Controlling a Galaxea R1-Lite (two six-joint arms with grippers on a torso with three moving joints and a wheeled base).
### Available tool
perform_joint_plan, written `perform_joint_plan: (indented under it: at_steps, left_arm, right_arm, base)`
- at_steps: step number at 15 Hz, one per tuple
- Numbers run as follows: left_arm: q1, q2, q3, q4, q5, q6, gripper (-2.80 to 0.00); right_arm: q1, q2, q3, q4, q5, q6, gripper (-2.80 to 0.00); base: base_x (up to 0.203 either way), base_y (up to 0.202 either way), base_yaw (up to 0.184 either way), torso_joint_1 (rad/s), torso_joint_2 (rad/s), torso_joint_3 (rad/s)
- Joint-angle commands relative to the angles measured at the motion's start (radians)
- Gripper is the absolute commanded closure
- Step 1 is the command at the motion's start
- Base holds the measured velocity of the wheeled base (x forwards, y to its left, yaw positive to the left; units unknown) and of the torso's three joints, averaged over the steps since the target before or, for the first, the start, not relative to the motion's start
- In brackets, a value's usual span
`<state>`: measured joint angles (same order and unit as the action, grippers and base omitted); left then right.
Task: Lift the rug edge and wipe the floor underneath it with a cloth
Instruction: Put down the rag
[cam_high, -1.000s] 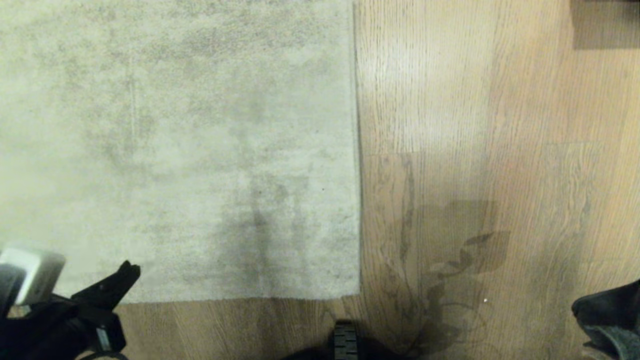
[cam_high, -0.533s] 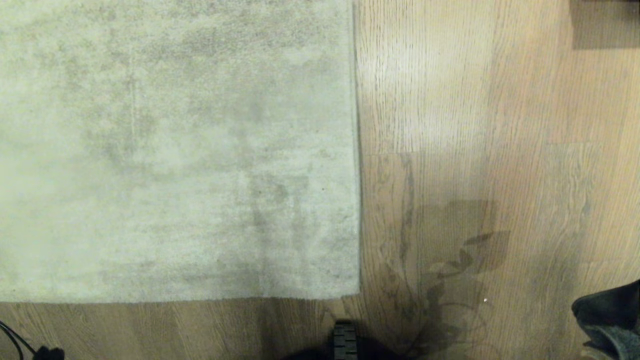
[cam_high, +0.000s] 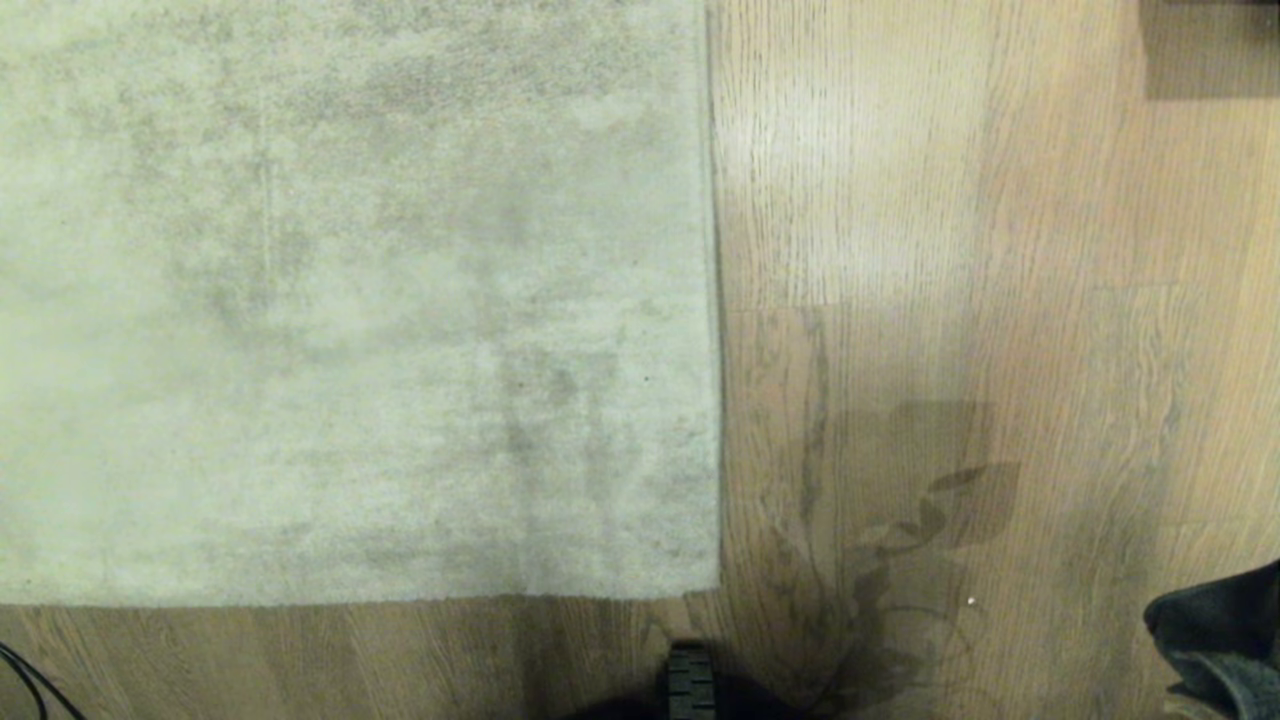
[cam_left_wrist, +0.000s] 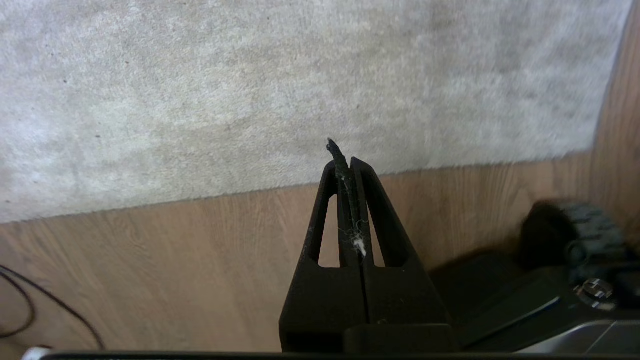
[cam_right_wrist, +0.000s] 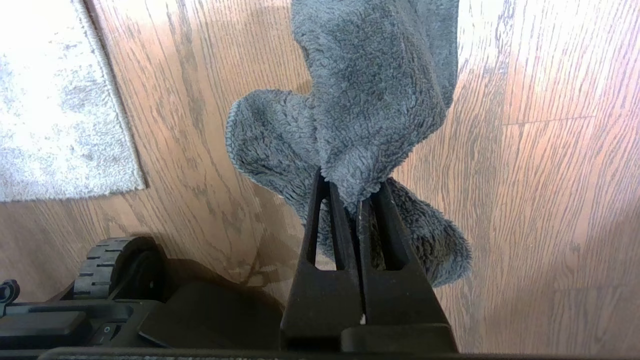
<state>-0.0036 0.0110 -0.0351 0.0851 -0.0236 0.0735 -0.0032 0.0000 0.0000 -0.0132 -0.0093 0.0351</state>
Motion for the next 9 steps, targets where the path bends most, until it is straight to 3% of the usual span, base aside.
perform_joint_plan:
  at_steps: [1, 9]
  left_arm:
    - [0.001, -0.011, 0.003, -0.004, 0.001, -0.012, 0.0]
    - [0.001, -0.011, 0.003, -0.007, 0.002, -0.018, 0.0]
  right_arm:
    - [0.0, 0.002, 0.0, -0.001, 0.0, 0.0, 0.0]
    - [0.0, 0.002, 0.0, -0.001, -0.001, 0.0, 0.0]
  base:
    - [0.0, 0.0, 0.0, 0.0, 0.0, 0.0]
    - [0.0, 0.0, 0.0, 0.0, 0.0, 0.0]
